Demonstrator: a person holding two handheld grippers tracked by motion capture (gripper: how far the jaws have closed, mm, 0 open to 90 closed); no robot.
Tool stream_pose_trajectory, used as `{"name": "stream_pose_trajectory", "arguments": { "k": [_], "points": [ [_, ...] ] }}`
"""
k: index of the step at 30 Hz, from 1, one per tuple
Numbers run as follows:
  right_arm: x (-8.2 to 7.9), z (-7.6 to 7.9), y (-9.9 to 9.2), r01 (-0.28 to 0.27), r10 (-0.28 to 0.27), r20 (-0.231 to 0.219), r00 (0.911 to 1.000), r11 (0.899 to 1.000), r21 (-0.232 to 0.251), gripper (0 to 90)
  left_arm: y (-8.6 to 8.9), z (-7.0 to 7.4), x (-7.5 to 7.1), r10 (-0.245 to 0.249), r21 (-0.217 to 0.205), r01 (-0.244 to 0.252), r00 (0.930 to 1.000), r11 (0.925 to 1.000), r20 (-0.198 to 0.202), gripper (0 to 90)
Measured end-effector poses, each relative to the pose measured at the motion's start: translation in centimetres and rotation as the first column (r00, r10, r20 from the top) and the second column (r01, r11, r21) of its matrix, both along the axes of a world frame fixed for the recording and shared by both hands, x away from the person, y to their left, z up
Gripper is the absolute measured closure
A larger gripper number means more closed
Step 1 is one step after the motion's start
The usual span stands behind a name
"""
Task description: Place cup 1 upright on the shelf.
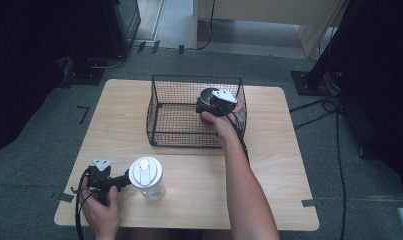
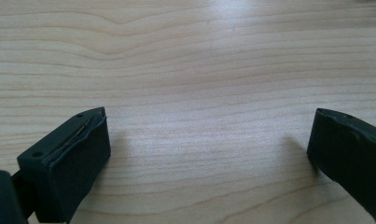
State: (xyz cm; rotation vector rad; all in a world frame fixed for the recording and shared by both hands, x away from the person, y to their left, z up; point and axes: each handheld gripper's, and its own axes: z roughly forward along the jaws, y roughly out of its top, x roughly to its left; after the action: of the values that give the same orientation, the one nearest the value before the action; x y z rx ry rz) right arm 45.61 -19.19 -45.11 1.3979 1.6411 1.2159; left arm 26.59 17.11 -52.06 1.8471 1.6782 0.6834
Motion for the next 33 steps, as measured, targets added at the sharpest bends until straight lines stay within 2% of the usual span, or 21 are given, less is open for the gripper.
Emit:
{"name": "stream_pose_trajectory", "arguments": {
  "k": [8, 12, 17, 26, 33],
  "points": [
    [-0.1, 0.2, 0.0, 0.007, -0.007, 0.014, 0.9999, 1.000, 0.001, 4.5, 0.0, 0.0, 0.0, -0.001, 0.001, 0.001, 1.0000, 1.0000, -0.001, 0.1],
    [-0.3, 0.6, 0.0, -0.006, 0.005, 0.040, 0.9992, 1.000, 0.018, 0.0, 0.0, 0.0, 0.0, -0.001, 0.001, 0.001, 1.0000, 1.0000, -0.001, 0.1],
    [-0.5, 1.2, 0.0, -0.006, 0.006, 0.070, 0.9976, 1.000, 0.003, 0.0, 0.0, 0.0, 0.0, -0.001, 0.001, 0.001, 1.0000, 1.0000, -0.001, 0.1],
    [-1.4, 4.4, -0.1, -0.019, 0.015, 0.148, 0.9889, 0.999, 0.026, 0.0, 0.0, 0.0, 0.0, -0.001, 0.001, 0.001, 1.0000, 1.0000, -0.001, 0.1],
    [-2.5, 5.7, -0.3, -0.032, 0.026, 0.181, 0.9831, 0.999, 0.030, 0.0, 0.0, 0.0, 0.0, -0.001, 0.001, 0.001, 1.0000, 1.0000, -0.001, 0.1]
  ]
}}
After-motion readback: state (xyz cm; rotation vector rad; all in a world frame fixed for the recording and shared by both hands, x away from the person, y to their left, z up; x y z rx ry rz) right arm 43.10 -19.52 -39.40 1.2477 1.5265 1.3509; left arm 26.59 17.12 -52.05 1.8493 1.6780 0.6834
